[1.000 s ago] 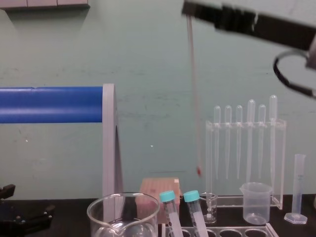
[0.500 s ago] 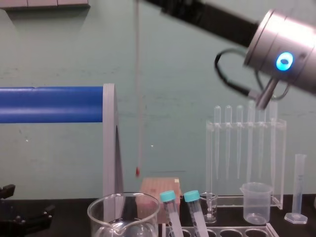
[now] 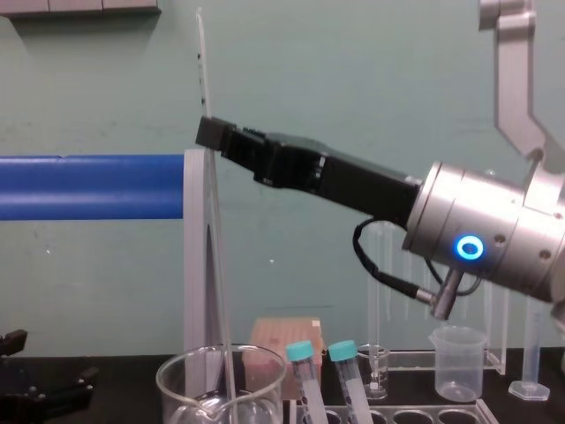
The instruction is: Hold the thermometer with one hand and immerse one end into the beaker, then reinsert it into the test tube rack.
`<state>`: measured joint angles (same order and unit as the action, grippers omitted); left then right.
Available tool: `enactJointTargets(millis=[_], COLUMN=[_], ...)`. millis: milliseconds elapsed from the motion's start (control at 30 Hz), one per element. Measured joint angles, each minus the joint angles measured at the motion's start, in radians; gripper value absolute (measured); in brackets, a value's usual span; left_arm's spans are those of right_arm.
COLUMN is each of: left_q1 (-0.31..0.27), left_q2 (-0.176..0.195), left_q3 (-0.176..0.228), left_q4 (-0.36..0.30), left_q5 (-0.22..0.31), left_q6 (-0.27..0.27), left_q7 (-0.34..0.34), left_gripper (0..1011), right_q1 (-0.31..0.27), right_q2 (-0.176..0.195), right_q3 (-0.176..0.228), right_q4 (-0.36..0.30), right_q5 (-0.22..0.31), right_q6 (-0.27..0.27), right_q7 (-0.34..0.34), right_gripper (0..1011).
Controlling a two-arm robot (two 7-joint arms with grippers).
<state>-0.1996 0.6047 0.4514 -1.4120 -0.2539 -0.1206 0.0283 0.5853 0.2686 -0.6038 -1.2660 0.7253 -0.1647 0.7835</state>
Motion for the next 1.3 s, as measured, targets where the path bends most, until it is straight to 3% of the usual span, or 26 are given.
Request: enactJointTargets(millis=[367, 1300], left_q1=[0.0, 0.0], left_q2=[0.0, 0.0], left_q3=[0.0, 0.0], left_q4=[0.0, 0.0], left_q5=[0.0, 0.0], left_q6=[0.0, 0.0], left_q7=[0.0, 0.0], left_gripper=[1008, 1008], right_q1=[-0.003, -0.009], right_q2=[-0.045, -0.077], right_q3=[0.009, 0.015], right_q4=[0.085, 0.146], right_q5=[-0.031, -0.087], right_q6=[-0.089, -0.093], right_q7=[0.026, 0.032], right_gripper=[52, 52])
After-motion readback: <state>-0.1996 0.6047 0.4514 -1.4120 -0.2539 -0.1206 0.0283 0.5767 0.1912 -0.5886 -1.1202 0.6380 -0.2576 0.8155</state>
